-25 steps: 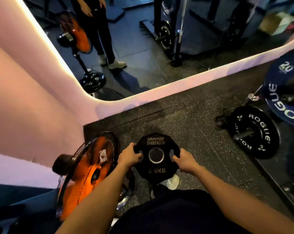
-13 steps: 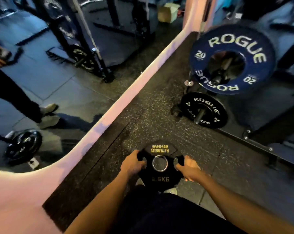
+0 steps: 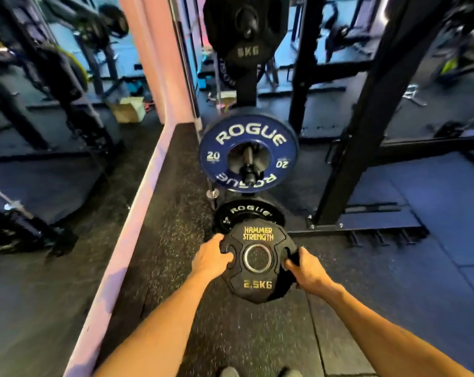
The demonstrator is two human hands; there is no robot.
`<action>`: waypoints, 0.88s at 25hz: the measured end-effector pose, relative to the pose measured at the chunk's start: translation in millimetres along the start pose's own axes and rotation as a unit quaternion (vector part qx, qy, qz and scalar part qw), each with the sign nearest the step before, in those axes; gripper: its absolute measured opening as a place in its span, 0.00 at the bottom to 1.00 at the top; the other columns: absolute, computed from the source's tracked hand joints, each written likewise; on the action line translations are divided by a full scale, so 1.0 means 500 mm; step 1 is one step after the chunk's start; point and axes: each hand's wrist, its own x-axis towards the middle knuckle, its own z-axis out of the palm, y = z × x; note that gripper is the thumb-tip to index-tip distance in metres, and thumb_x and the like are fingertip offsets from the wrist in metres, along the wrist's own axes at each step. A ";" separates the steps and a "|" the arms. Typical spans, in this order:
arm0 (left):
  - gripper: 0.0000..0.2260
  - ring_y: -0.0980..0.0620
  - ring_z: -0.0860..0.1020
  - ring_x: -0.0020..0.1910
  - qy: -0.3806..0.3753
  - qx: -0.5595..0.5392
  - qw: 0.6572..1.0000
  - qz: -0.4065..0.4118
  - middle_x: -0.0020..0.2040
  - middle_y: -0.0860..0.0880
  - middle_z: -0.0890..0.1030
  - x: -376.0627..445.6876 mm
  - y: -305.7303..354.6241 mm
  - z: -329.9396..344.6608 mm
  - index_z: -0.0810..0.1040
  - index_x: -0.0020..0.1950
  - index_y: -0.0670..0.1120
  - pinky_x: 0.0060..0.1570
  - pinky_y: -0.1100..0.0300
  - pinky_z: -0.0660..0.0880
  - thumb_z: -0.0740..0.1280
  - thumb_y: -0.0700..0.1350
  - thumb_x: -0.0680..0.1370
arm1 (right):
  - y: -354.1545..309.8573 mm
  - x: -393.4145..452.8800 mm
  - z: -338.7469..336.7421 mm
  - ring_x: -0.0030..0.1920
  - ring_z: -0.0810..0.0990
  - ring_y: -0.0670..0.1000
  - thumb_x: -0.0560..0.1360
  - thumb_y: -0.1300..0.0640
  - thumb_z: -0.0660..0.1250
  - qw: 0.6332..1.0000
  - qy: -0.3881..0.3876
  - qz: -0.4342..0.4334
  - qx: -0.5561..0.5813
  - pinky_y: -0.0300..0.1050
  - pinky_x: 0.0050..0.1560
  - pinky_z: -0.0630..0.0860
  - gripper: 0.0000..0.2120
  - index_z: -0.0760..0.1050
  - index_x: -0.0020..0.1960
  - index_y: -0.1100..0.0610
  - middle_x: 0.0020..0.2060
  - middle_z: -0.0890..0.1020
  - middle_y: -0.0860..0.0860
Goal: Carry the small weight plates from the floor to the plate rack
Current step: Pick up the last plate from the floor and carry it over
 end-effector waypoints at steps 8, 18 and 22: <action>0.24 0.44 0.79 0.57 0.207 -0.024 0.952 0.226 0.61 0.46 0.80 0.058 0.314 -0.355 0.70 0.70 0.51 0.57 0.49 0.76 0.69 0.45 0.75 | -0.354 0.049 -0.320 0.47 0.78 0.54 0.78 0.55 0.64 0.962 0.167 -0.212 0.022 0.46 0.44 0.72 0.08 0.71 0.52 0.60 0.50 0.81 0.56; 0.22 0.42 0.81 0.48 0.430 -0.009 0.825 0.367 0.51 0.47 0.83 -0.039 0.685 -0.757 0.72 0.66 0.59 0.49 0.48 0.79 0.65 0.48 0.72 | -0.754 -0.020 -0.696 0.40 0.79 0.60 0.78 0.50 0.62 0.861 0.338 -0.379 -0.016 0.52 0.40 0.76 0.10 0.69 0.48 0.57 0.40 0.78 0.55; 0.18 0.39 0.79 0.45 0.497 0.023 0.780 0.380 0.46 0.45 0.82 -0.081 0.791 -0.863 0.73 0.61 0.56 0.44 0.49 0.78 0.66 0.44 0.73 | -0.860 -0.034 -0.804 0.44 0.80 0.64 0.77 0.48 0.61 0.829 0.388 -0.402 -0.033 0.55 0.43 0.78 0.13 0.69 0.50 0.59 0.43 0.79 0.59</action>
